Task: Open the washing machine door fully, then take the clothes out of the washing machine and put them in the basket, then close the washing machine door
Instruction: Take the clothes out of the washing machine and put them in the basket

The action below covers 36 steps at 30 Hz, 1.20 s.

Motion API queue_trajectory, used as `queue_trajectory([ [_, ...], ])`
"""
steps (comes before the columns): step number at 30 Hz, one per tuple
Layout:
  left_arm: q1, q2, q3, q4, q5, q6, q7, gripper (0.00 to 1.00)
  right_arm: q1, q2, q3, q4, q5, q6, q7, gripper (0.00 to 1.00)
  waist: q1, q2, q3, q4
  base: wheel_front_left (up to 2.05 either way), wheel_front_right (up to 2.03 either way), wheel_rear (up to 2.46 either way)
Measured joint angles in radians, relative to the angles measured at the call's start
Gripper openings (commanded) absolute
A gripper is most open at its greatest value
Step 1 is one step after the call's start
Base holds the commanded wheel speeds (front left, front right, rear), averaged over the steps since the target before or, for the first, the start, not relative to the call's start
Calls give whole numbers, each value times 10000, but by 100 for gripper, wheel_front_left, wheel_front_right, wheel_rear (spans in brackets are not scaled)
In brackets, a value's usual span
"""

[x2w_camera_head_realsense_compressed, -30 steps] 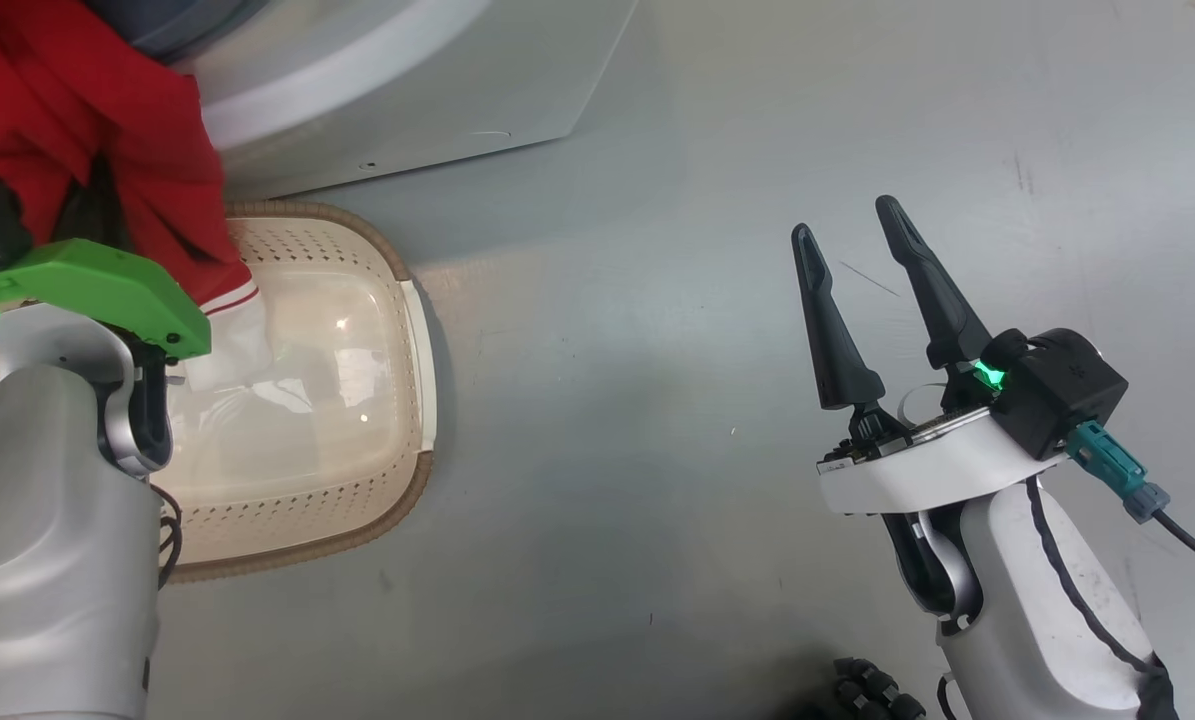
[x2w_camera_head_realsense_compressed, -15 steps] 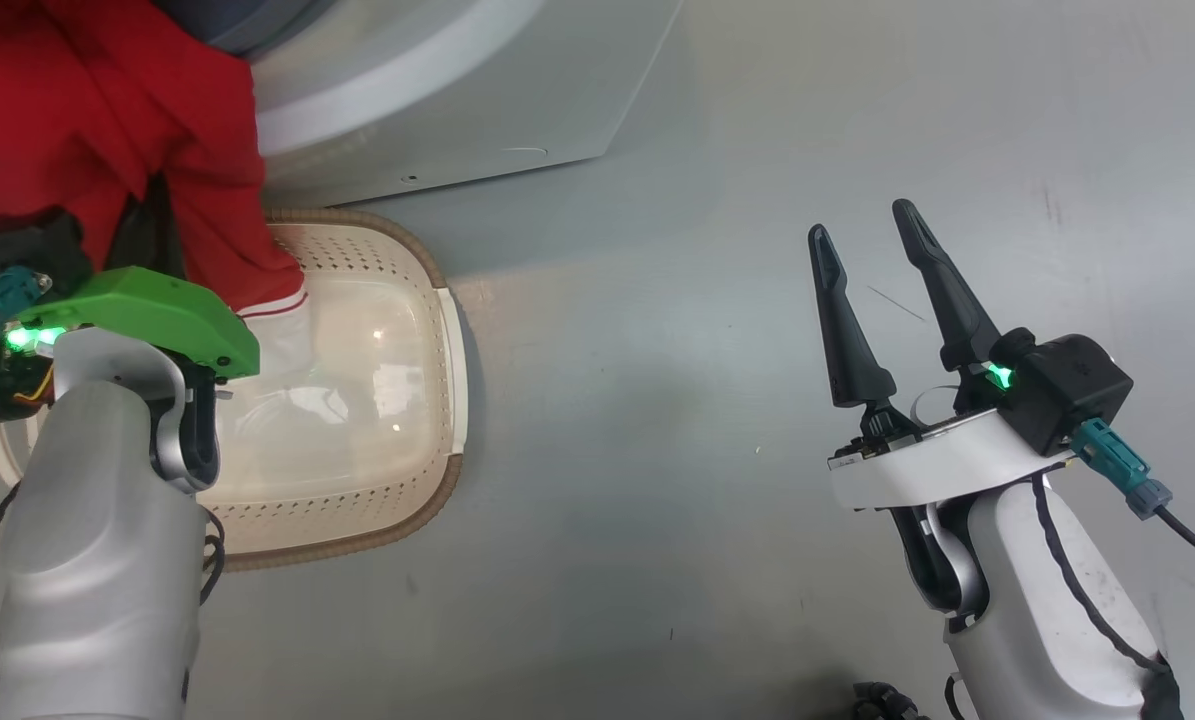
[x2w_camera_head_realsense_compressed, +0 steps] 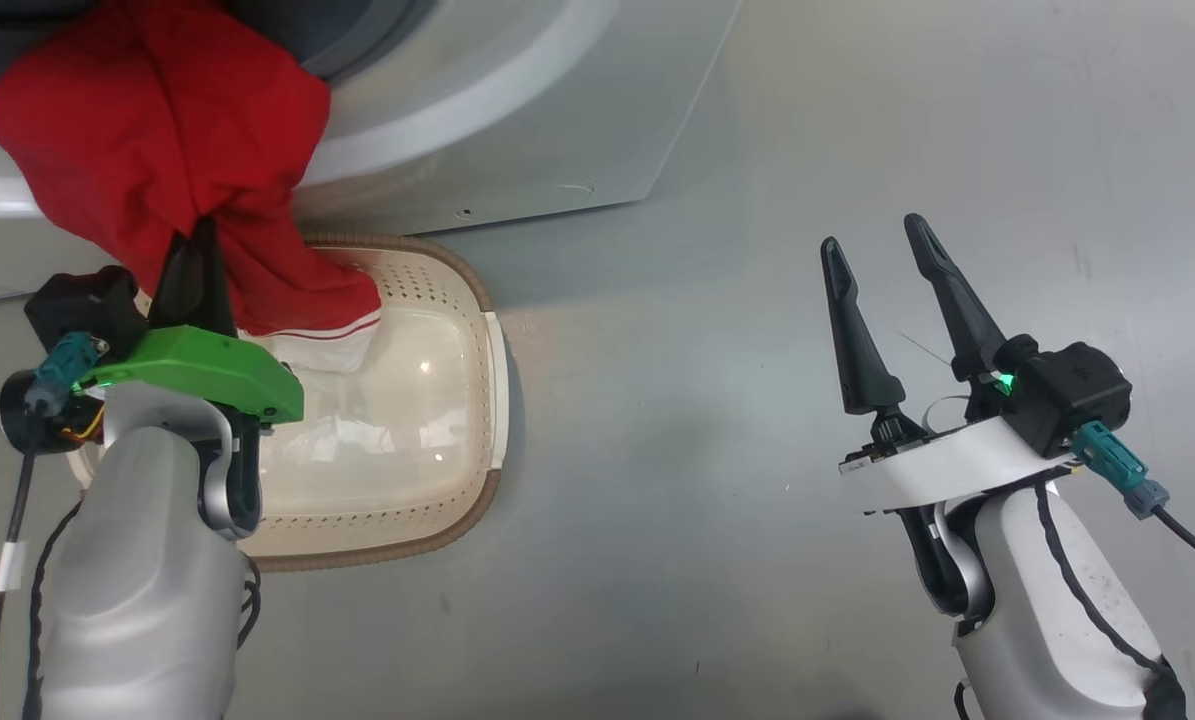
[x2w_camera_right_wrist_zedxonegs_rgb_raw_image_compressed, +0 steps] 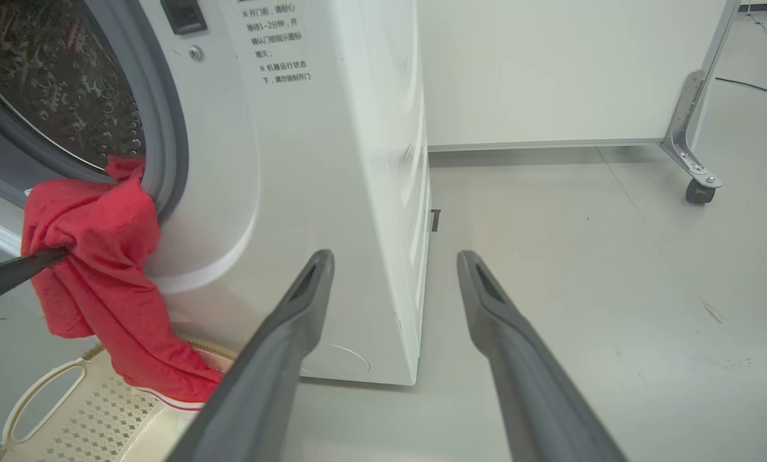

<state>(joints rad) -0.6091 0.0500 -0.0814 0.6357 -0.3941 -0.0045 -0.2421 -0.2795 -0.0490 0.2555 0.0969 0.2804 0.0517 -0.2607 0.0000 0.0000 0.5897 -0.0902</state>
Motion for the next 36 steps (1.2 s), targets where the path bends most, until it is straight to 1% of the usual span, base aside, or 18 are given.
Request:
queue_trajectory([
  [11,587,-102,-253,-1473,184,-25,-77,0,281,-4,-186,291,-257,86,0,100,0,0,-807,456,0,0,0],
  [17,774,-119,-228,-2872,573,-25,-98,0,456,-4,-186,349,-265,92,0,100,0,0,-1233,644,0,0,0],
  [21,1158,-128,-242,-3513,711,-23,-100,0,500,-4,-186,399,-265,176,0,100,0,0,-1491,744,0,0,0],
  [29,2275,-130,-510,-4213,918,-4,-100,0,808,-2,-140,493,-265,192,0,100,0,0,-1960,829,0,0,0],
  [36,3247,-127,-784,-4351,982,84,-100,0,891,-2,-105,500,-267,261,0,100,0,0,-2125,850,0,0,0],
])
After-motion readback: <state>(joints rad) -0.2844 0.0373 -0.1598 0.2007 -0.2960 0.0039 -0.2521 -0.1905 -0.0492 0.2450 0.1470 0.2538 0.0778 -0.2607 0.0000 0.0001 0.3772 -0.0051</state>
